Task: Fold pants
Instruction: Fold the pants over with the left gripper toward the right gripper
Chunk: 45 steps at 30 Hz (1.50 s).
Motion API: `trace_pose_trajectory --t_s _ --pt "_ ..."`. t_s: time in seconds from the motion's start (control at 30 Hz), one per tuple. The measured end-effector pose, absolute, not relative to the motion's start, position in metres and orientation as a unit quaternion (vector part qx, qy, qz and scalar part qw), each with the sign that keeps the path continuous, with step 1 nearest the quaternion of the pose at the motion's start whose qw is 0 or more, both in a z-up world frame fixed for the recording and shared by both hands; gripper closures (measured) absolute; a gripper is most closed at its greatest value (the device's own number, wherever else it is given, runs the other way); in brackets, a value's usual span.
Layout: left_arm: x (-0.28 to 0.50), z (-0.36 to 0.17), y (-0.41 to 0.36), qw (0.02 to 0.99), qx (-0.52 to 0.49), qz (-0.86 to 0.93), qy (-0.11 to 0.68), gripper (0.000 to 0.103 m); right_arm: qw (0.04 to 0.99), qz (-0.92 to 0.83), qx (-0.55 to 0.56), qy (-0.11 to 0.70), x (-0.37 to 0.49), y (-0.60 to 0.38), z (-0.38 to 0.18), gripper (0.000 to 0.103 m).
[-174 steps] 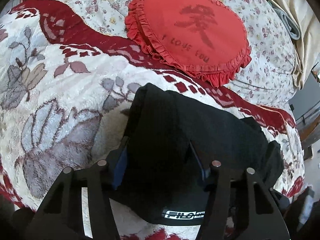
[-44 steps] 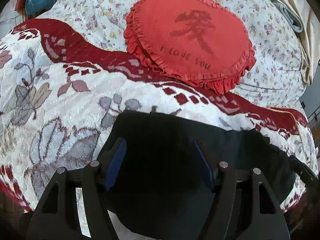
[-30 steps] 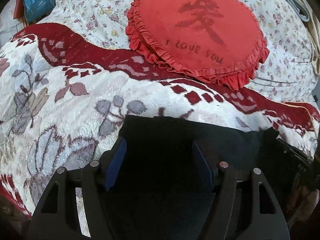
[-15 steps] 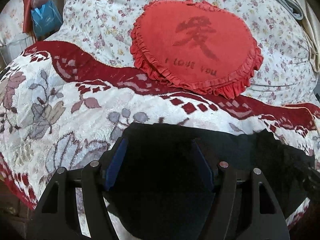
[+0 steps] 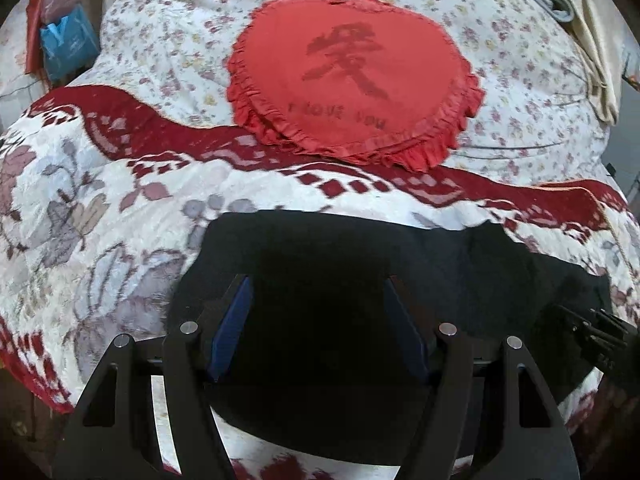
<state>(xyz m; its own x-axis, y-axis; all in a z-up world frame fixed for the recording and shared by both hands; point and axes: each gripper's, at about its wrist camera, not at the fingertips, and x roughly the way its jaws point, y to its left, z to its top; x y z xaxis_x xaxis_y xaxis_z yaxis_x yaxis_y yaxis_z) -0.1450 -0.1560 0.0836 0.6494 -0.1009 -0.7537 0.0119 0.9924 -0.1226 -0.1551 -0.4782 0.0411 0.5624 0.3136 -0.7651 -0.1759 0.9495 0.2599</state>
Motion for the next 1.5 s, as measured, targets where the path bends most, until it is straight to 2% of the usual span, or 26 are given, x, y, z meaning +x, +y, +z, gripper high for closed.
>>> trace_pose_trajectory --t_s 0.1,0.23,0.37,0.57,0.73,0.87,0.9,0.93,1.0,1.17,1.33,1.47,1.5 --pt "-0.144 0.083 -0.17 0.901 -0.055 -0.06 0.426 0.034 0.882 0.119 0.082 0.448 -0.167 -0.498 0.042 0.07" --pt "-0.144 0.077 -0.198 0.895 -0.043 -0.104 0.433 0.034 0.884 0.084 0.089 0.45 -0.187 -0.531 0.035 0.063" --pt "-0.138 0.068 -0.215 0.88 -0.059 -0.133 0.453 0.034 0.884 0.061 0.11 0.449 -0.196 -0.569 0.026 0.063" --pt "-0.132 0.064 -0.254 0.868 -0.042 -0.17 0.465 0.027 0.89 0.046 0.145 0.43 -0.215 -0.604 0.037 0.063" --pt "-0.125 0.061 -0.284 0.858 -0.025 -0.19 0.477 0.027 0.91 0.011 0.151 0.386 -0.231 -0.627 0.055 0.062" --pt "-0.121 0.062 -0.303 0.856 -0.006 -0.199 0.477 0.027 0.913 -0.006 0.121 0.39 -0.21 -0.634 0.052 0.062" --pt "-0.12 0.062 -0.306 0.856 -0.003 -0.201 0.477 0.027 0.915 -0.006 0.114 0.387 -0.204 -0.633 0.05 0.064" --pt "-0.119 0.062 -0.31 0.854 0.0 -0.202 0.479 0.027 0.916 -0.001 0.111 0.385 -0.196 -0.632 0.046 0.08" --pt "-0.116 0.061 -0.314 0.852 0.004 -0.2 0.483 0.027 0.911 0.022 0.108 0.396 -0.18 -0.628 0.04 0.099" --pt "-0.108 0.065 -0.319 0.859 0.004 -0.198 0.472 0.027 0.928 0.012 0.108 0.355 -0.172 -0.634 0.055 0.099" --pt "-0.103 0.067 -0.337 0.857 0.019 -0.211 0.471 0.027 0.904 0.004 0.127 0.407 -0.155 -0.64 0.026 0.099" --pt "-0.104 0.074 -0.356 0.846 0.026 -0.261 0.464 0.027 0.905 -0.008 0.151 0.398 -0.177 -0.657 0.04 0.09" --pt "-0.102 0.075 -0.363 0.836 0.022 -0.286 0.468 0.027 0.906 -0.012 0.157 0.393 -0.185 -0.662 0.044 0.084"
